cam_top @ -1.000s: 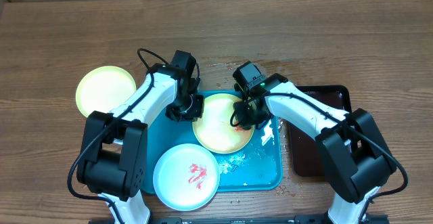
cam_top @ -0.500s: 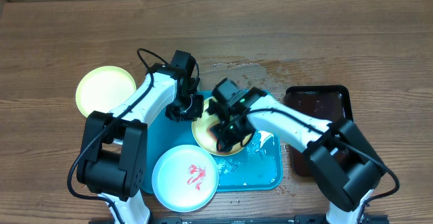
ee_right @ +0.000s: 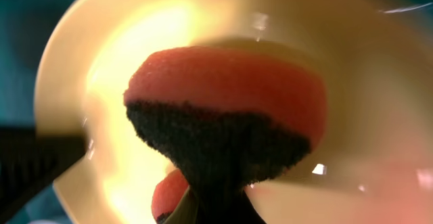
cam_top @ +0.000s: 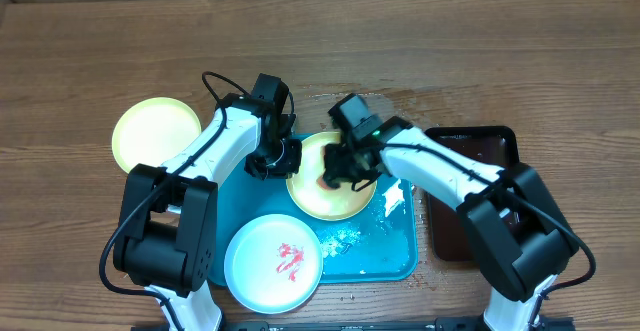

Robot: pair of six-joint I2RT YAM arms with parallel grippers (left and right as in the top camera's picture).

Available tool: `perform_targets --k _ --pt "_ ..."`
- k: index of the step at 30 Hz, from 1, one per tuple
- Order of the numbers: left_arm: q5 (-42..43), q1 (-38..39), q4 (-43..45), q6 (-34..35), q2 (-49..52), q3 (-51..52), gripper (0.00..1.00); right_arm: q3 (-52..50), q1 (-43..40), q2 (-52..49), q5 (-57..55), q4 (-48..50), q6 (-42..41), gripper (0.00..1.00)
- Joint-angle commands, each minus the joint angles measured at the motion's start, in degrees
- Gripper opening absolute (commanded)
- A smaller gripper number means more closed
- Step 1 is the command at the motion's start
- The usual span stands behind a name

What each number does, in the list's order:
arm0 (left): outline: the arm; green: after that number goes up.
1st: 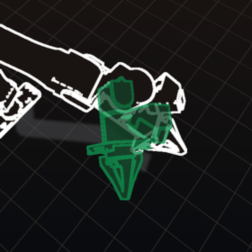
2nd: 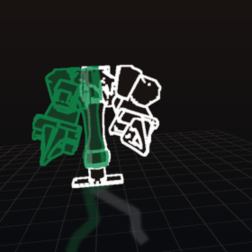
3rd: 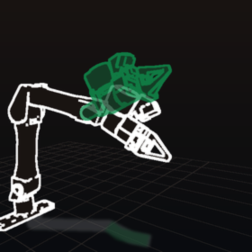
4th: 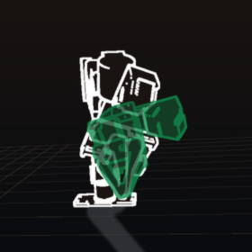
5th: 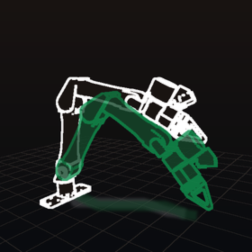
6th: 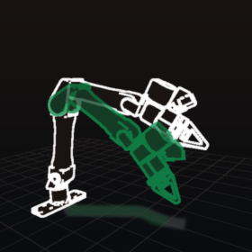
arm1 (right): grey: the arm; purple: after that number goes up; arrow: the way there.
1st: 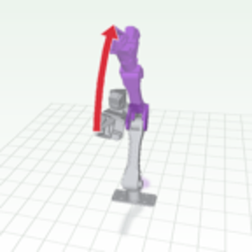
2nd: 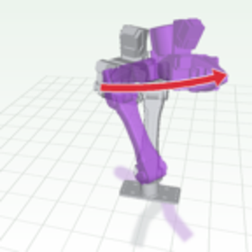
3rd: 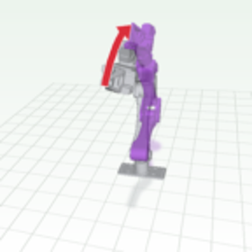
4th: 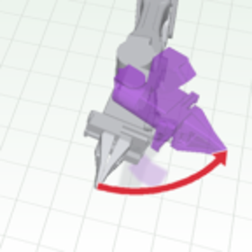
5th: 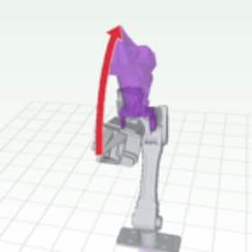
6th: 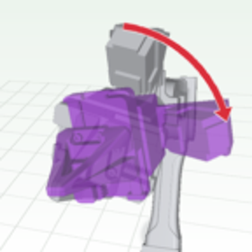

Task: Clean dirty plates on tray and stack at the side
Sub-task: 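Scrub the orange sauce on the plate with the sponge in circles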

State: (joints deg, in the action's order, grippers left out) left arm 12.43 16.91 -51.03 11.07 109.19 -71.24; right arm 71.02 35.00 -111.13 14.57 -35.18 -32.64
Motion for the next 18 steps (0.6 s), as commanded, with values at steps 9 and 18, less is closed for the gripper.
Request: perform_targets --k 9,18 --pt "2.25 0.5 0.28 0.66 -1.31 -0.35 0.04 1.33 -3.23 -0.13 -2.62 -11.21 1.05 0.04" --pt "9.84 0.48 2.12 -1.25 -1.31 -0.35 0.04 1.33 -2.12 -0.13 6.38 -7.96 0.5 0.04"
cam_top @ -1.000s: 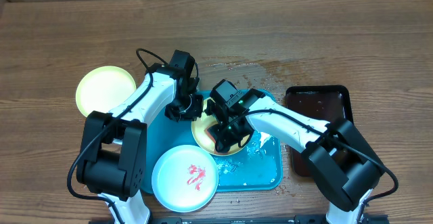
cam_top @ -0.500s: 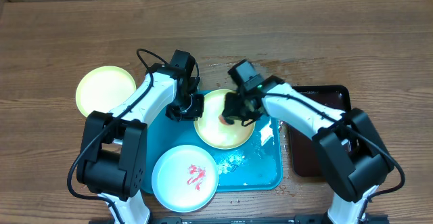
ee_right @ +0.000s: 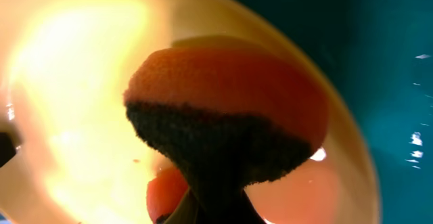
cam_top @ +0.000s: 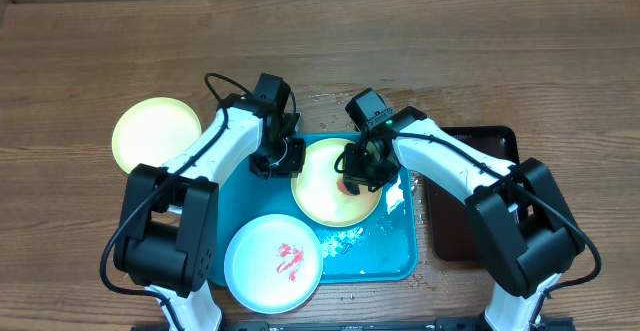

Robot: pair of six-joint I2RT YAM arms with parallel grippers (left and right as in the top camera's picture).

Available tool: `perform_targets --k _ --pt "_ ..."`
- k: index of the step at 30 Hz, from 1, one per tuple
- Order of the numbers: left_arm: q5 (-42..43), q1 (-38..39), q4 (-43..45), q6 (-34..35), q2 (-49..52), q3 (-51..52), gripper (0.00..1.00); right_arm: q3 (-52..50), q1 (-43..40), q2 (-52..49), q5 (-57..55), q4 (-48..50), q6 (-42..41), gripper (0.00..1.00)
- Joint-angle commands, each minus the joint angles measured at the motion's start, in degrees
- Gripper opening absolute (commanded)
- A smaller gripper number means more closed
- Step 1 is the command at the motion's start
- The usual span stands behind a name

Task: Clean dirty plates on tray and stack at the side
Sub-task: 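Scrub the orange sauce on the plate with the sponge in circles, then keep scrubbing the plate surface with the sponge while the left gripper holds it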

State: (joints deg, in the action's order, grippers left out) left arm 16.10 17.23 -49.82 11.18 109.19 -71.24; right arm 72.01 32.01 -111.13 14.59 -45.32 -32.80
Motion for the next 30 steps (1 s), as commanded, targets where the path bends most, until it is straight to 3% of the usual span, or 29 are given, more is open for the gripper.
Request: perform_targets --k 1,6,13,21,30 --pt "6.45 0.15 1.01 -1.38 -1.31 -0.35 0.04 0.35 0.94 -0.13 8.04 3.39 0.66 0.04" --pt "8.22 0.15 1.01 -2.19 -1.31 -0.35 0.04 0.35 1.64 -0.13 15.43 10.38 -1.66 0.04" --pt "7.69 0.15 0.76 -2.08 -1.31 -0.33 0.04 0.35 4.09 -0.13 15.19 16.13 -6.71 0.04" --pt "1.95 0.04 0.63 0.0 -1.29 -0.15 0.04 0.31 3.56 -0.24 5.75 9.33 -7.96 0.04" --pt "1.51 0.0 4.04 0.02 -0.87 1.88 0.04 -2.6 0.24 -0.24 5.64 10.05 -7.93 0.04"
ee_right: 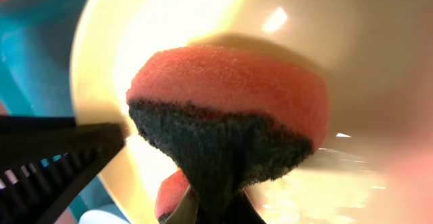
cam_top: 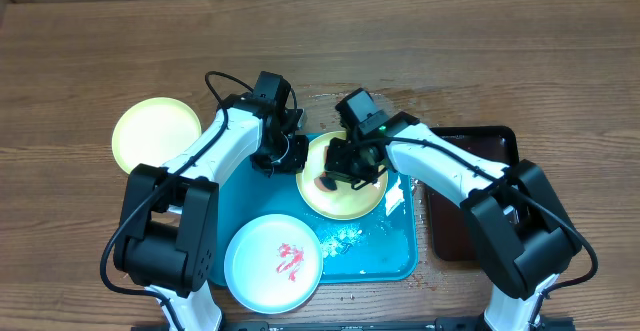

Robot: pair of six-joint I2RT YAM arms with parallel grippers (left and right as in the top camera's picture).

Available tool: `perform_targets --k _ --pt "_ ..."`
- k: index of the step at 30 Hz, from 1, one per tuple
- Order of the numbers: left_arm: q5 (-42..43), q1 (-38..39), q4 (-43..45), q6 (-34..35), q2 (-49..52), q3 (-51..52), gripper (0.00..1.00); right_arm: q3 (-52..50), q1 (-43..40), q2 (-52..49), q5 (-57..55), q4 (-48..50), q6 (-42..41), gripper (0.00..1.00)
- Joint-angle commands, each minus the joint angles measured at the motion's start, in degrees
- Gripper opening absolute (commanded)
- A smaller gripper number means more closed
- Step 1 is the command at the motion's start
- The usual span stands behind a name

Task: Clean dirty plates on tray and stack at the side
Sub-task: 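Keep scrubbing the plate surface with the sponge while the left gripper holds it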

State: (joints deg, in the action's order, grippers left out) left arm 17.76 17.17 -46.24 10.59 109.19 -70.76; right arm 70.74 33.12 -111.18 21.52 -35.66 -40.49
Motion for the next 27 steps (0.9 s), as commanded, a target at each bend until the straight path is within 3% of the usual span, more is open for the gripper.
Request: perform_targets --k 1,6,16,27 --pt "-0.15 0.07 0.46 0.59 -0.74 1.42 0.04 -1.6 -0.96 -0.2 -1.31 0.52 -0.24 0.04" --pt "0.42 0.07 0.7 0.57 2.27 1.42 0.04 -1.9 -1.05 -0.2 -0.46 1.6 -0.24 0.04" --pt "11.93 -0.55 4.11 -1.14 9.14 1.42 0.04 -1.9 -1.05 -0.2 0.66 3.23 -0.24 0.04" --pt "12.07 -1.33 3.48 -1.16 9.31 1.42 0.04 -1.9 -2.97 -0.2 -3.72 4.07 -0.26 0.04"
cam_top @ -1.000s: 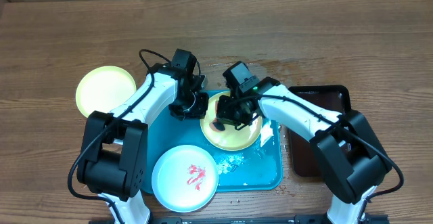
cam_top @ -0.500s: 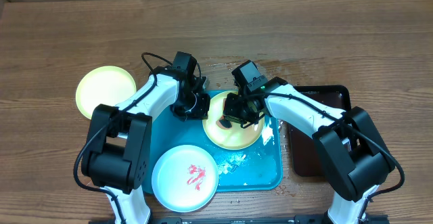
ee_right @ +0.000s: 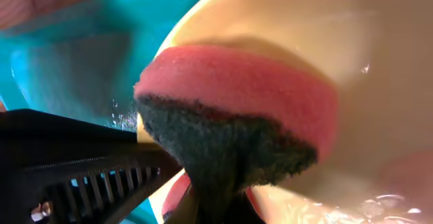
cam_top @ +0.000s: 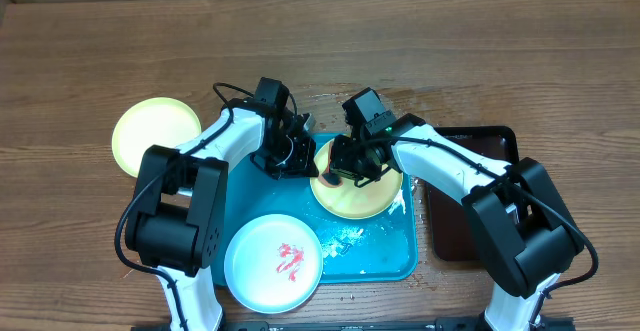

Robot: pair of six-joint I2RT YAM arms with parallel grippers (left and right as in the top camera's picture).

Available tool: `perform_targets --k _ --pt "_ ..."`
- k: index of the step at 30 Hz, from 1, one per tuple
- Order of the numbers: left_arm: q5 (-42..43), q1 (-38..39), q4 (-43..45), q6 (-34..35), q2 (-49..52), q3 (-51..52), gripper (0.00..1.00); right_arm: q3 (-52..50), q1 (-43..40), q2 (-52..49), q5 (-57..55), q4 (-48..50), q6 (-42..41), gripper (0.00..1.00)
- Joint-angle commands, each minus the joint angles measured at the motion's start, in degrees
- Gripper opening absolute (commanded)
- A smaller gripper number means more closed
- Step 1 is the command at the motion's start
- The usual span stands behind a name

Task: Clean dirty plates on tray and stack at the side
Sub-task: 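Keep scrubbing the plate surface with the sponge while the left gripper holds it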

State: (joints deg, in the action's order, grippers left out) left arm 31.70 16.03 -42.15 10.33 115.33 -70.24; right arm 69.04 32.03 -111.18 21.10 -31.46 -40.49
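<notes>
A pale yellow plate (cam_top: 365,193) lies on the teal tray (cam_top: 385,256). My right gripper (cam_top: 338,171) is shut on a pink sponge with a dark scouring side (ee_right: 237,116), which presses on the yellow plate (ee_right: 365,55) close to its left rim. My left gripper (cam_top: 296,157) sits at that same rim and looks shut on it; one of its black fingers (ee_right: 74,166) shows beside the sponge. A white plate with a red stain (cam_top: 273,261) rests on the tray's front left corner. Another pale yellow plate (cam_top: 155,131) lies on the table to the left.
A dark brown tray (cam_top: 470,206) stands to the right of the teal tray. Water drops and foam (cam_top: 345,236) lie on the teal tray in front of the yellow plate. The wooden table (cam_top: 480,61) stretches behind both arms.
The sponge has gone from the plate's left middle to its left rim, right beside the left finger. The yellow plate and my left gripper sit a little further right.
First the sponge was on the left part of the yellow plate, which my left gripper held at its rim. Then it was on the right part, then back on the left. Now it is at the left rim; the plate has shifted slightly right.
</notes>
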Motion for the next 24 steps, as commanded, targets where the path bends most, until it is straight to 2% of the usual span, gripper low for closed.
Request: perform_targets --k 1,7,13,19,24 --pt "-1.99 -0.33 -0.74 -0.9 3.17 0.9 0.04 -0.2 -2.69 -0.2 -3.8 -0.85 -0.22 0.04" --pt "-5.33 -0.92 -2.4 -0.48 3.17 0.87 0.04 -0.2 -10.47 -0.2 -8.52 -12.24 2.29 0.04" --pt "-5.29 -1.55 -2.38 -0.44 3.15 0.87 0.04 -0.2 -14.47 -0.2 -8.61 -20.17 12.17 0.04" --pt "-5.27 -1.55 -2.14 0.24 3.15 0.85 0.04 -0.17 -8.24 -0.2 -0.2 -22.43 24.17 0.04" --pt "-5.27 -1.55 -2.12 0.44 3.15 0.85 0.04 -0.07 -1.86 -0.2 4.85 -21.59 27.26 0.04"
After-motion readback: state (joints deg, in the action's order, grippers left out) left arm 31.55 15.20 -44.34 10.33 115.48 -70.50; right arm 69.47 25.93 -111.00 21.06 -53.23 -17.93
